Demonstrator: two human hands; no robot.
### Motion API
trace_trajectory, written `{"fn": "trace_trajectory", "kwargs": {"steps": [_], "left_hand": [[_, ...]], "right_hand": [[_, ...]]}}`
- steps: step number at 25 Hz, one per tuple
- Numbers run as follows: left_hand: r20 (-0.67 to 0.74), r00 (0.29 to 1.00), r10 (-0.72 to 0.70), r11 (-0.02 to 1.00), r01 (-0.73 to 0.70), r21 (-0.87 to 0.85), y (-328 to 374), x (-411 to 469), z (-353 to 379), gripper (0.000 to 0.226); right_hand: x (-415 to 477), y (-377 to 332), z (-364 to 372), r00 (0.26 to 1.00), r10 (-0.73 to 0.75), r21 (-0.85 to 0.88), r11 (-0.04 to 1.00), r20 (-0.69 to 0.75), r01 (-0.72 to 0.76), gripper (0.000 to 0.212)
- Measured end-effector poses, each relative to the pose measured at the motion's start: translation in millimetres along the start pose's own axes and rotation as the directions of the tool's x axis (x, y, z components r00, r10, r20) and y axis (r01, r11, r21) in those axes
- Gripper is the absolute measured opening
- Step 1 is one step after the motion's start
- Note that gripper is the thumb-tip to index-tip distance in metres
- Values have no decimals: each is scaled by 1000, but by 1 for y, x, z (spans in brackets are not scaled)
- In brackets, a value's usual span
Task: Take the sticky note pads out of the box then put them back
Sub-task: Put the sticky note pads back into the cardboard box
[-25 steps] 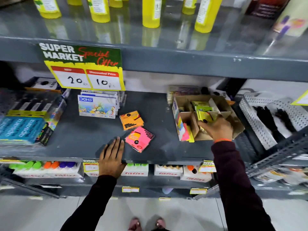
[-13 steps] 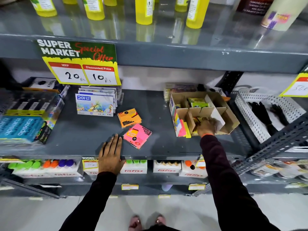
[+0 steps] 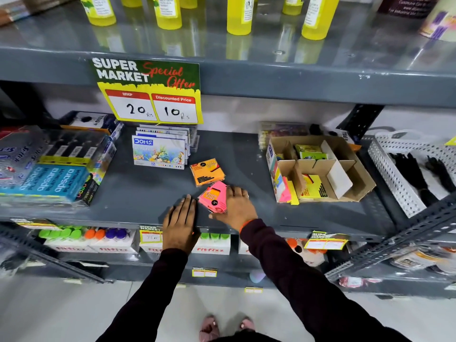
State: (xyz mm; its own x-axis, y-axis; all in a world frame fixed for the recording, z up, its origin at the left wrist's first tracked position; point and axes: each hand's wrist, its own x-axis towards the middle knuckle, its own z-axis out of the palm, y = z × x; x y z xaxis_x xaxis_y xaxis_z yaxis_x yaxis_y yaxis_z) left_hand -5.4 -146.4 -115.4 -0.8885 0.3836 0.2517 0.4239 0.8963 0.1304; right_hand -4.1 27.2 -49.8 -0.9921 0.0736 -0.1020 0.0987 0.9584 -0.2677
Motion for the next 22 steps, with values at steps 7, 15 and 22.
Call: {"fn": "trace_trajectory", "kwargs": {"steps": [7,15,22], "left_hand": [[-1,1000,6,1000,-6,8,3,0,-2,71],[-8,998,-57,998,57,21,11,-1,7,81],[-52,997,-50,999,51,12,12,-2,9,91]], "right_hand": [[-25,6,-46,986,29,157,988,-165,-2,64],[-62,130,-99,676,632,444,765,-378,-467,68],[-24,149,-57,714,672,333,731,-199,-595,57]]}}
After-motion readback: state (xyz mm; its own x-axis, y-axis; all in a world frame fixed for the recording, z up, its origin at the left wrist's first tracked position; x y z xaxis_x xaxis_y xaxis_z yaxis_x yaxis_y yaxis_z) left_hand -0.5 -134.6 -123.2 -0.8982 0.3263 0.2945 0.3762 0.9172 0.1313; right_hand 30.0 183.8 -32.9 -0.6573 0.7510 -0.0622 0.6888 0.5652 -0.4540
